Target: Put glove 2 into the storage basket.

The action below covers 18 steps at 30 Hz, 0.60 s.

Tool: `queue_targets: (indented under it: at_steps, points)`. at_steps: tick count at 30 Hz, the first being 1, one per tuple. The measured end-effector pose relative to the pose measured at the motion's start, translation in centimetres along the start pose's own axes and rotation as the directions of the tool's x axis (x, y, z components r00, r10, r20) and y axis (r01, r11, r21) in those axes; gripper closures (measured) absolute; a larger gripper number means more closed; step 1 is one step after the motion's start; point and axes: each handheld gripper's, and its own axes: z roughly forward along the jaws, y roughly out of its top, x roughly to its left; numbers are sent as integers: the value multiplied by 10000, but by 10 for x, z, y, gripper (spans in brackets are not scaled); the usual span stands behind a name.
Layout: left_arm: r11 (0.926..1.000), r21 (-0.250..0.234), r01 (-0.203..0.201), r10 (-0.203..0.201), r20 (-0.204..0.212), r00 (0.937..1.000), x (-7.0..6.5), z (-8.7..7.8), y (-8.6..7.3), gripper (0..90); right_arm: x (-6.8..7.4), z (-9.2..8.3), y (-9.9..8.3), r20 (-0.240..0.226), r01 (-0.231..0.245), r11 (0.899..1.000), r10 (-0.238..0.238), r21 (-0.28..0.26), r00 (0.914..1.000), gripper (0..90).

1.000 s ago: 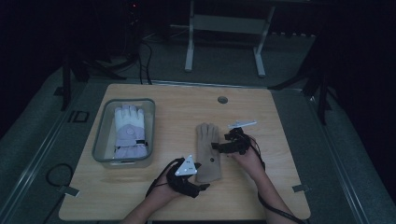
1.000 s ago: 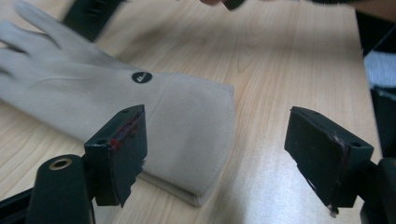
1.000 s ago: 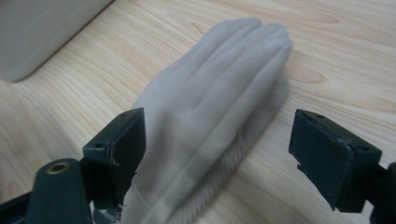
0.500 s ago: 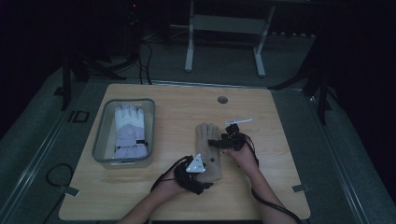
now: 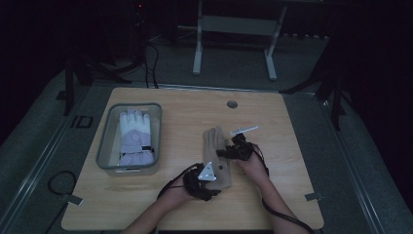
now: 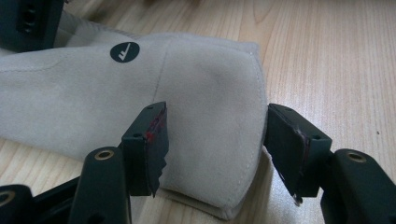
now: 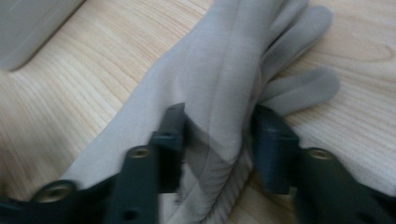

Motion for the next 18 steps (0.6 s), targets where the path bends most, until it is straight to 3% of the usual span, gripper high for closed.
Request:
queue_targets:
  at_steps: [2, 4, 6, 9, 14, 16, 18]
  points:
    - [9999, 104, -65, 65, -8, 10000, -1, 0, 1, 395, 5, -2, 1, 277, 601, 9982, -603, 70, 9978, 685]
    - [9998, 160, -131, 131, -47, 9999, -2, 0, 1, 387, 11, -4, 3, 622, 1249, 9920, -1256, 157, 9901, 712]
    - [9995, 230, -199, 201, -92, 9998, -2, 1, 2, 387, 13, -5, 3, 778, 1537, 9880, -1545, 161, 9849, 721]
    - [9985, 382, -402, 413, -291, 9987, -5, 1, 3, 389, 14, -5, 4, 799, 1475, 9890, -1479, 113, 9858, 725]
    - [9980, 548, -310, 338, -502, 9982, -6, 1, 6, 427, 15, -4, 5, 864, 1360, 9907, -1359, 51, 9869, 728]
    - [9973, 680, -292, 335, -624, 9975, -6, 0, 7, 483, 16, -3, 5, 910, 1353, 9908, -1350, 30, 9867, 730]
    - [9965, 783, -277, 350, -926, 9951, -6, 0, 8, 594, 17, -3, 6, 928, 1336, 9910, -1334, 33, 9867, 732]
